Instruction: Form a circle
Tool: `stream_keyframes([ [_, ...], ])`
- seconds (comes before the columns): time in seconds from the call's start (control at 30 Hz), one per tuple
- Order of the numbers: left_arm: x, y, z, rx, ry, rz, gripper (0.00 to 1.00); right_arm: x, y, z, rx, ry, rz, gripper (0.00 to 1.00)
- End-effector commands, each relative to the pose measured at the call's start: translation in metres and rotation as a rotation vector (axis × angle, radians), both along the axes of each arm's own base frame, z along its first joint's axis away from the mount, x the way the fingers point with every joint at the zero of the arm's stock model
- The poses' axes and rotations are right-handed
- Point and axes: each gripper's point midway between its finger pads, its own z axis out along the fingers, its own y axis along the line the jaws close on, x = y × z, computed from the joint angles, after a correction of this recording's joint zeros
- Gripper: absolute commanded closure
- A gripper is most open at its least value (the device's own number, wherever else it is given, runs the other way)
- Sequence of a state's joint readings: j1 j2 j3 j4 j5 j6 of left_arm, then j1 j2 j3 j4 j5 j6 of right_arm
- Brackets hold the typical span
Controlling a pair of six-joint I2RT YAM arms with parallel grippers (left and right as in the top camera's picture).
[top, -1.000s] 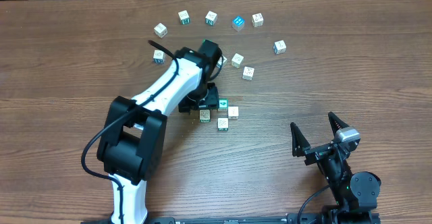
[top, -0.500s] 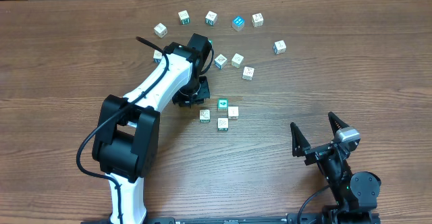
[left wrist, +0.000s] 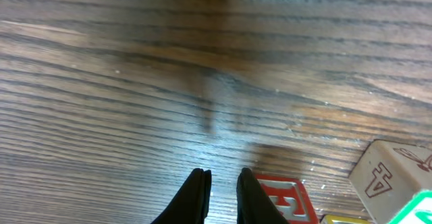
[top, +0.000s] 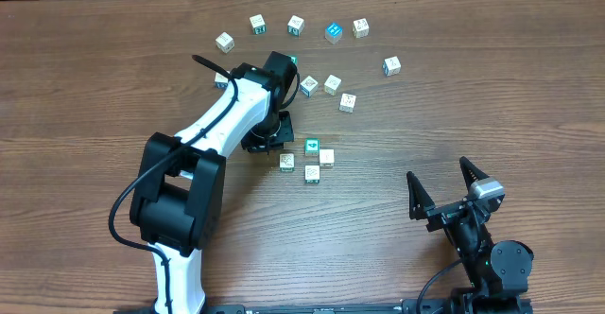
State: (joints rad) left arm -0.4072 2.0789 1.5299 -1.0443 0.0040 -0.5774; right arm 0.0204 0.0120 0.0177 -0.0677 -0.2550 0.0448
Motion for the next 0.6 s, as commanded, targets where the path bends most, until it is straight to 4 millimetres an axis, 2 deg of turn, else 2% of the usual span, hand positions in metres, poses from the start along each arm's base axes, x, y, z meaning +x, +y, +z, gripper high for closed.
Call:
stream_keyframes([
  [0.0, -0.007, -0.008, 0.006, 0.001, -0.007, -0.024, 0.87, 0.001, -0.002, -0.001, -0.005, -0.006, -0.011, 0.0],
  [0.57, -0.02, -0.025, 0.005, -0.041, 0.028, -0.052, 0.87, 0.001, -0.002, -0.001, -0.005, -0.006, -0.011, 0.0],
])
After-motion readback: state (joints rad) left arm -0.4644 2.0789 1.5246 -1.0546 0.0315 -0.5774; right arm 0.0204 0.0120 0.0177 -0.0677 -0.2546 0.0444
